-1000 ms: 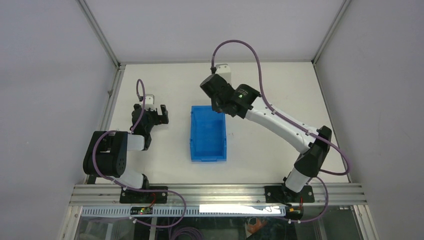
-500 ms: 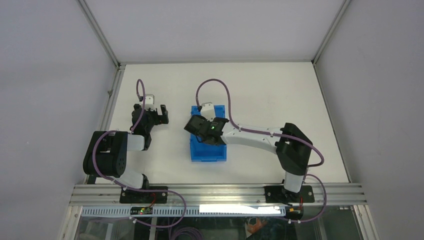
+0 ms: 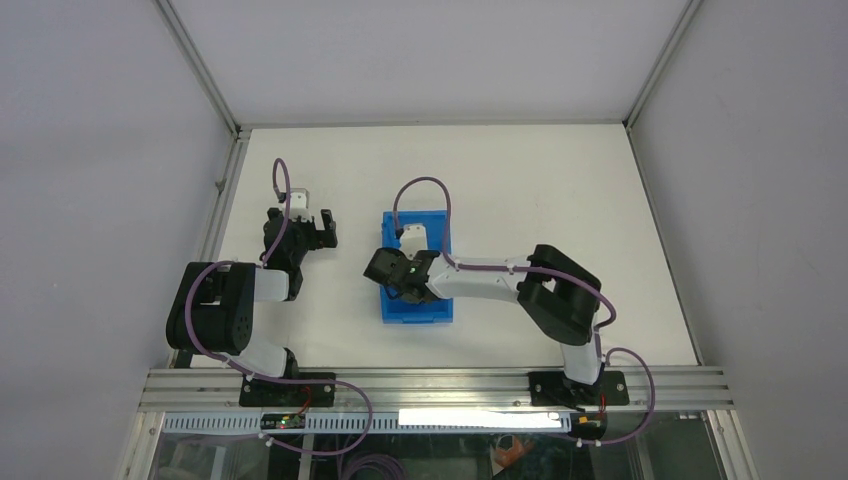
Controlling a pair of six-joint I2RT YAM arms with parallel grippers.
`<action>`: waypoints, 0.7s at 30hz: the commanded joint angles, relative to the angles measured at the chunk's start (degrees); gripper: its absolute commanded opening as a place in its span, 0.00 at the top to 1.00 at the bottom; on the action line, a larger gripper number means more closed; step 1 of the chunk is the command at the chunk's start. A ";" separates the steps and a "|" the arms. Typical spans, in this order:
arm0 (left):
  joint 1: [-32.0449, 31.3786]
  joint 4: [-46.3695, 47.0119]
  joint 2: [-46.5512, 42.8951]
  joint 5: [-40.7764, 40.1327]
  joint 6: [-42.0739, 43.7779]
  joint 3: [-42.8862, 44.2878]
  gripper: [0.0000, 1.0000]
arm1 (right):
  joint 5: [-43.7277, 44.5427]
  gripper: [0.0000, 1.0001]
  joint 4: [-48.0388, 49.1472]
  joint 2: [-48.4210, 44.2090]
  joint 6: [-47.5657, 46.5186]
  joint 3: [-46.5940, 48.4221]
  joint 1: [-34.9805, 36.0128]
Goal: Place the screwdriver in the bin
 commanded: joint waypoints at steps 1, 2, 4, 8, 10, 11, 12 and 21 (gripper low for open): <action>-0.49 1.50 -1.48 0.00 -0.94 0.15 0.01 | 3.47 0.68 1.89 -1.03 2.25 1.64 0.21; -0.44 1.50 -1.50 -0.04 -0.98 0.15 0.01 | 3.29 0.67 1.86 -1.46 1.76 1.79 0.21; -0.49 1.50 -1.48 0.02 -0.93 0.15 0.01 | 3.11 0.64 1.66 -2.50 0.72 2.42 0.28; -0.51 1.50 -1.55 -0.02 -0.95 0.15 0.01 | 4.03 0.57 -0.04 -5.47 -2.43 4.83 0.30; -0.49 1.50 -1.49 -0.03 -1.00 0.15 0.01 | 5.91 0.55 -0.94 -7.38 -4.37 6.02 0.35; -0.50 1.50 -1.48 0.01 -0.94 0.15 0.01 | 7.20 0.53 -1.23 -8.52 -5.61 6.52 0.37; -0.49 1.50 -1.53 0.01 -0.93 0.15 0.01 | 8.52 0.51 -1.44 -9.66 -7.01 7.09 0.23; -0.51 1.50 -1.48 -0.01 -0.93 0.15 0.01 | 8.70 0.01 -3.87 -19.49 -20.78 6.29 -7.71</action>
